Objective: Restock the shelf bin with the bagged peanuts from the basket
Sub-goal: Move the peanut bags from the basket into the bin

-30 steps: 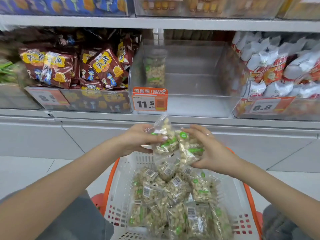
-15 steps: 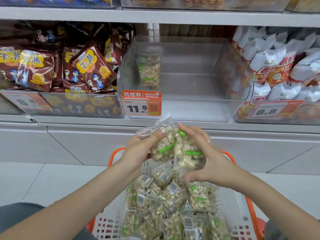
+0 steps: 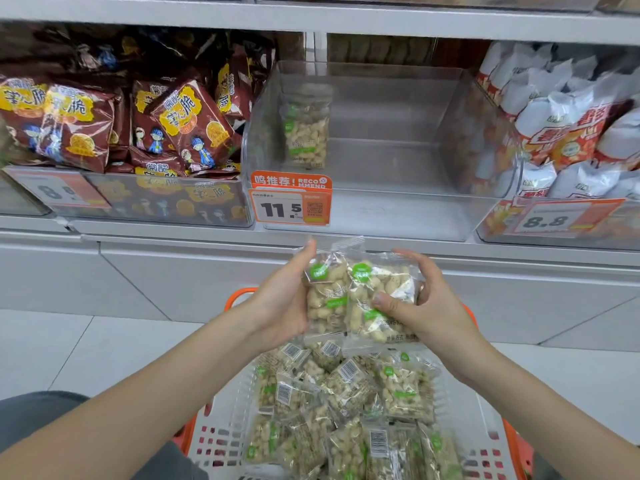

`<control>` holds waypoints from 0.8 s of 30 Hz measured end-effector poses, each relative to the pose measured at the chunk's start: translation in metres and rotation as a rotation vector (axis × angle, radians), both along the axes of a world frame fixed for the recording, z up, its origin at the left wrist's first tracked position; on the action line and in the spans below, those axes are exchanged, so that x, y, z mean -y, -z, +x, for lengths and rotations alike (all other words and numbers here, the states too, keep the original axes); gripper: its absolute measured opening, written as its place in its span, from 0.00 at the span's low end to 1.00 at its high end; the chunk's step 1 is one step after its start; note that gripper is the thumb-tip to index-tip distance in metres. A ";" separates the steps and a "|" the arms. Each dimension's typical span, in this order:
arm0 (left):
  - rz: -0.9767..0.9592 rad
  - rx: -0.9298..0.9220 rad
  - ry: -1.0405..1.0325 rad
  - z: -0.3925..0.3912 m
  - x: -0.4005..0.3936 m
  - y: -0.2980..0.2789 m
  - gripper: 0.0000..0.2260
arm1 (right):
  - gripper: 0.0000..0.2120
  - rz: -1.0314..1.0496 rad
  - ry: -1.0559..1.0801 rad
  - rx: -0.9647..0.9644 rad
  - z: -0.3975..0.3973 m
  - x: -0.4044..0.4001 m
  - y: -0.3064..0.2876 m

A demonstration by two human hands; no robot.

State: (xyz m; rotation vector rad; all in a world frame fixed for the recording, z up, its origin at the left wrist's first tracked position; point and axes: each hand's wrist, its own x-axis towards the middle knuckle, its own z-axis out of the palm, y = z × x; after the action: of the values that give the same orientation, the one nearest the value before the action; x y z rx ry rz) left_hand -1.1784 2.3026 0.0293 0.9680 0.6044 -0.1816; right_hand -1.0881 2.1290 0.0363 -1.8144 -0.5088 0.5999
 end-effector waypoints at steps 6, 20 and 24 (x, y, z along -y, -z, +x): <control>-0.168 0.036 0.078 -0.001 -0.009 -0.014 0.23 | 0.30 0.035 -0.059 0.005 0.000 -0.001 -0.007; 0.334 0.264 0.221 -0.002 0.019 0.001 0.37 | 0.44 0.105 -0.051 0.148 -0.005 -0.006 0.005; 0.559 0.236 0.199 -0.003 0.017 0.002 0.33 | 0.53 0.189 -0.267 -0.227 -0.004 -0.003 0.009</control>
State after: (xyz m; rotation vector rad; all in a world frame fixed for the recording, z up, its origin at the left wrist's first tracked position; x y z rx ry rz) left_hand -1.1815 2.2860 0.0274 1.5681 0.3411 -0.0710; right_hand -1.0917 2.1323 0.0275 -1.4890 -0.6350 0.8974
